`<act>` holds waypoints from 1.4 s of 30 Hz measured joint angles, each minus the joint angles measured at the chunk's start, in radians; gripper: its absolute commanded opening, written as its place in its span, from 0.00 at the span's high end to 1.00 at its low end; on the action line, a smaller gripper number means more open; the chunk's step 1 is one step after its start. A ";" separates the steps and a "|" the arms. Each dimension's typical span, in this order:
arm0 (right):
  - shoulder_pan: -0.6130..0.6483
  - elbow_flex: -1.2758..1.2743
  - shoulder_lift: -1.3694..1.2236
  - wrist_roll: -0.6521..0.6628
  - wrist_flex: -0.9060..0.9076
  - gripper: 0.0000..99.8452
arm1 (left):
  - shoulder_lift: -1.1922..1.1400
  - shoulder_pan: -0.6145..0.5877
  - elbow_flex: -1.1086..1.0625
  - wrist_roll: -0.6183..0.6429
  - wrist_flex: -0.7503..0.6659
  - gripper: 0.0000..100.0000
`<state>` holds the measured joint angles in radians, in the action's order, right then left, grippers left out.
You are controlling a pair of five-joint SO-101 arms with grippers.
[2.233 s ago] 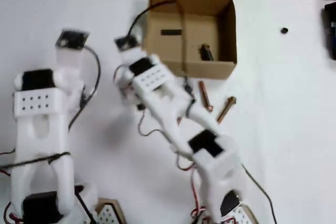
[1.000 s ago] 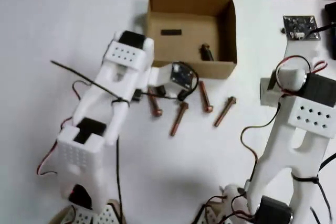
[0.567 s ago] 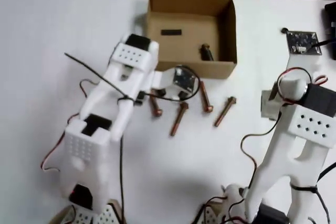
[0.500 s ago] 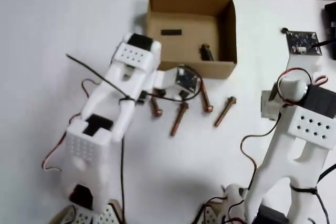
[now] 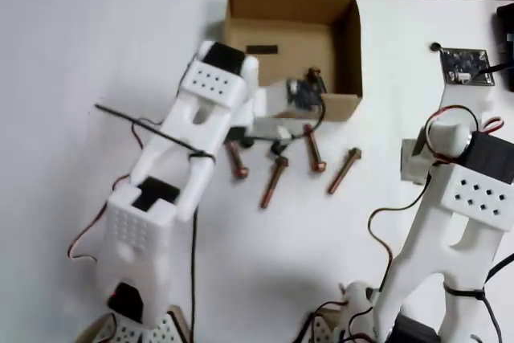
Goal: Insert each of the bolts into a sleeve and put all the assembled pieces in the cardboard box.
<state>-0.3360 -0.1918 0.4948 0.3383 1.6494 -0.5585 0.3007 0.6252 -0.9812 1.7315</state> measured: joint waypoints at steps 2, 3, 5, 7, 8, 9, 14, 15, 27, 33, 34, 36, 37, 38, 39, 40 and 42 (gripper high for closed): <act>-0.003 0.000 0.000 0.000 -0.008 0.98 | 0.000 0.005 0.038 0.184 -0.002 0.98; -0.003 0.000 0.000 0.000 -0.012 0.98 | 0.000 0.008 0.049 0.284 -0.003 0.98; -0.002 0.000 0.000 0.000 -0.015 0.98 | 0.000 0.018 0.055 0.488 -0.003 0.98; -0.002 0.000 0.000 0.000 -0.017 0.98 | 0.000 0.029 0.054 0.694 0.000 0.98; -0.002 0.000 0.000 0.000 -0.017 0.98 | 0.000 0.038 0.043 0.789 0.003 0.98; -0.002 0.000 0.000 0.000 -0.017 0.98 | 0.000 0.051 0.023 0.865 0.008 0.98; -0.002 0.000 0.000 0.000 -0.017 0.98 | 0.000 0.160 -0.114 0.979 0.012 0.98; -0.002 0.000 0.000 0.000 -0.017 0.98 | 0.000 0.183 -0.135 0.987 0.012 0.98; -0.012 0.000 0.000 0.000 -0.017 0.98 | -0.002 0.233 -0.199 1.221 -0.075 0.79; -0.043 0.000 0.000 0.000 -0.017 0.98 | 0.000 0.235 -0.206 1.241 -0.152 0.84; -0.043 0.000 0.000 0.000 -0.017 0.98 | 0.000 0.235 -0.215 1.241 -0.163 0.85; -0.052 0.000 0.000 0.000 -0.017 0.98 | -0.002 0.235 -0.230 1.241 -0.183 0.85; -0.058 0.000 0.000 0.000 -0.017 0.98 | -0.008 0.235 -0.235 1.241 -0.199 0.85; -0.063 0.000 0.000 0.000 -0.017 0.98 | -0.017 0.235 -0.241 1.241 -0.218 0.85; -0.063 0.000 0.000 0.000 -0.017 0.98 | -0.032 0.233 -0.242 1.241 -0.230 0.85; -0.064 0.000 0.000 0.000 -0.017 0.98 | -0.051 0.233 -0.244 1.241 -0.242 0.85; -0.063 0.000 0.000 0.000 -0.017 0.98 | -0.075 0.233 -0.244 1.241 -0.252 0.85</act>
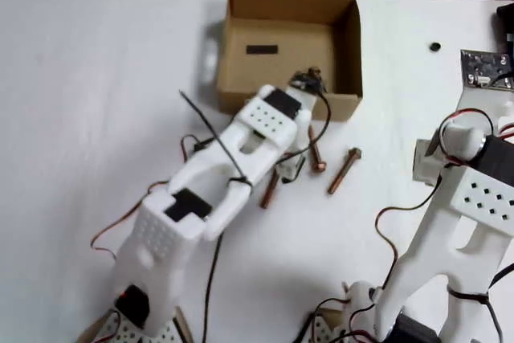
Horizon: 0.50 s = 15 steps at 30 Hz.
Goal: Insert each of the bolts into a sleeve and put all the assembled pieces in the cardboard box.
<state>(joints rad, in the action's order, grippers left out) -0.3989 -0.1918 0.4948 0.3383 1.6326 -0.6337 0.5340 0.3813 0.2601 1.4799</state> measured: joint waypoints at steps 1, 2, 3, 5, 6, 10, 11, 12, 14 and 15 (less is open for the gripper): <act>-0.002 0.000 0.000 0.000 0.000 0.98 | -0.014 0.000 0.000 0.000 -0.003 0.85; -0.005 0.000 0.000 0.000 0.000 0.98 | -0.026 0.000 0.000 0.000 -0.003 0.85; -0.006 0.000 0.000 0.000 0.000 0.98 | -0.037 0.000 0.000 0.000 -0.003 0.85; -0.006 0.000 0.000 0.000 0.000 0.98 | -0.058 0.000 0.002 0.000 -0.003 0.85; -0.006 0.000 0.000 0.000 0.000 0.98 | -0.064 0.000 0.002 0.000 -0.006 0.85; -0.006 0.000 0.000 0.000 0.000 0.98 | -0.084 0.000 0.012 0.002 -0.026 0.85; -0.006 0.000 0.000 0.000 0.000 0.98 | -0.084 0.000 0.012 0.002 -0.034 0.85; -0.006 0.000 0.000 0.000 0.000 0.98 | -0.084 0.000 0.012 0.002 -0.041 0.85; -0.006 0.000 0.000 0.000 0.000 0.98 | -0.084 0.000 0.011 0.003 -0.049 0.85; -0.006 0.000 0.000 0.000 0.000 0.98 | -0.087 0.000 0.011 0.003 -0.054 0.85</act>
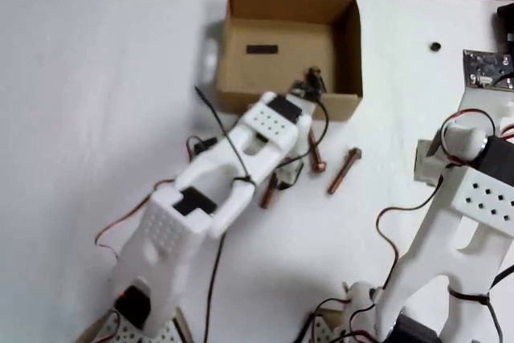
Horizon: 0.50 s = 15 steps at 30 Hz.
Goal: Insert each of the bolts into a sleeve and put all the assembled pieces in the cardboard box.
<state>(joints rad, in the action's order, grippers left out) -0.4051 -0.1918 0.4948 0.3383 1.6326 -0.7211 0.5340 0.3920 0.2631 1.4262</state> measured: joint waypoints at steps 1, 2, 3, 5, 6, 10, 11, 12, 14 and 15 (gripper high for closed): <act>0.000 0.000 0.000 0.000 0.000 0.98 | 0.000 0.000 0.000 0.000 -0.003 0.85; 0.000 0.000 0.000 0.000 0.000 0.98 | 0.000 0.000 0.000 0.000 -0.006 0.85; 0.000 0.000 0.000 0.000 0.000 0.98 | 0.000 0.000 0.000 0.000 -0.011 0.85; 0.000 0.000 0.000 0.000 0.000 0.98 | 0.000 0.000 -0.002 0.000 -0.021 0.85; 0.000 0.000 0.000 0.000 0.000 0.98 | 0.000 0.000 -0.002 0.000 -0.025 0.85; 0.000 0.000 0.000 0.000 0.000 0.98 | 0.000 0.000 -0.002 0.000 -0.028 0.85; 0.000 0.000 0.000 0.000 0.000 0.98 | 0.000 0.000 -0.002 0.000 -0.029 0.85; 0.000 0.000 0.000 0.000 0.000 0.98 | 0.000 0.000 -0.002 0.000 -0.029 0.85; 0.000 0.000 0.000 0.000 0.000 0.98 | 0.000 0.000 -0.002 0.000 -0.035 0.85; 0.000 0.000 0.000 0.000 0.000 0.98 | 0.000 -0.002 -0.002 0.000 -0.041 0.85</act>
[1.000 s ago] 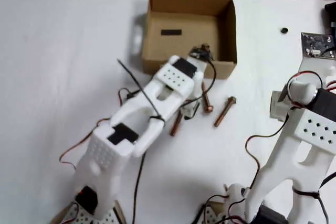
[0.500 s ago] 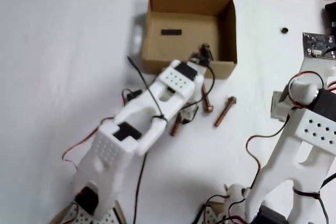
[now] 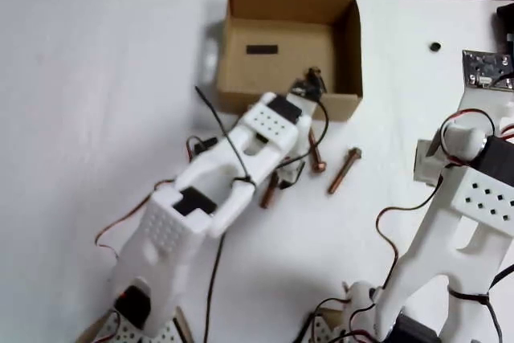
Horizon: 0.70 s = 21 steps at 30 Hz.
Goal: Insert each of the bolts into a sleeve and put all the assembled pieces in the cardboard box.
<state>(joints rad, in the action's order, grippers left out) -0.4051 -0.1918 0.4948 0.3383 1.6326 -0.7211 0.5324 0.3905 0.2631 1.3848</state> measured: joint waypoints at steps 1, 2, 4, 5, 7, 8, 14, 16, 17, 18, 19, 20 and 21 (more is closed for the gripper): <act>0.000 0.000 0.000 0.000 0.000 0.98 | 0.000 -0.005 -0.002 0.000 -0.005 0.85; 0.000 0.000 0.000 0.000 0.000 0.98 | 0.000 -0.008 -0.002 0.000 -0.008 0.85; 0.000 0.000 0.000 0.000 0.000 0.98 | 0.000 -0.011 -0.002 0.000 -0.009 0.85; 0.000 0.000 0.000 0.000 0.000 0.98 | 0.000 -0.011 -0.002 0.000 -0.011 0.85; 0.000 0.000 0.000 0.000 0.000 0.98 | 0.000 -0.011 -0.002 0.000 -0.011 0.86; 0.000 0.000 0.000 0.000 0.000 0.98 | 0.000 -0.011 -0.002 0.000 -0.011 0.88; 0.000 0.000 0.000 0.000 0.000 0.98 | -0.002 -0.005 -0.002 0.002 -0.017 0.98; 0.000 0.000 0.000 0.000 0.000 0.98 | -0.002 -0.005 0.000 0.002 -0.018 0.98; 0.000 0.000 0.000 0.000 0.000 0.98 | -0.002 -0.005 0.000 0.002 -0.018 0.98; 0.000 0.000 0.000 0.000 0.000 0.98 | -0.002 -0.005 0.000 0.002 -0.020 0.98; 0.000 0.000 0.000 0.000 0.000 0.98 | -0.002 -0.005 0.000 0.002 -0.020 0.98; 0.000 0.000 0.000 0.000 0.000 0.98 | -0.002 -0.005 0.008 0.002 -0.017 0.98; 0.000 0.000 0.000 0.002 0.000 0.98 | -0.003 -0.005 0.023 0.002 -0.006 0.98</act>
<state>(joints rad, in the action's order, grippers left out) -0.4051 -0.1918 0.4948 0.3399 1.6326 -0.7242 0.5278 0.4135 0.2647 1.3786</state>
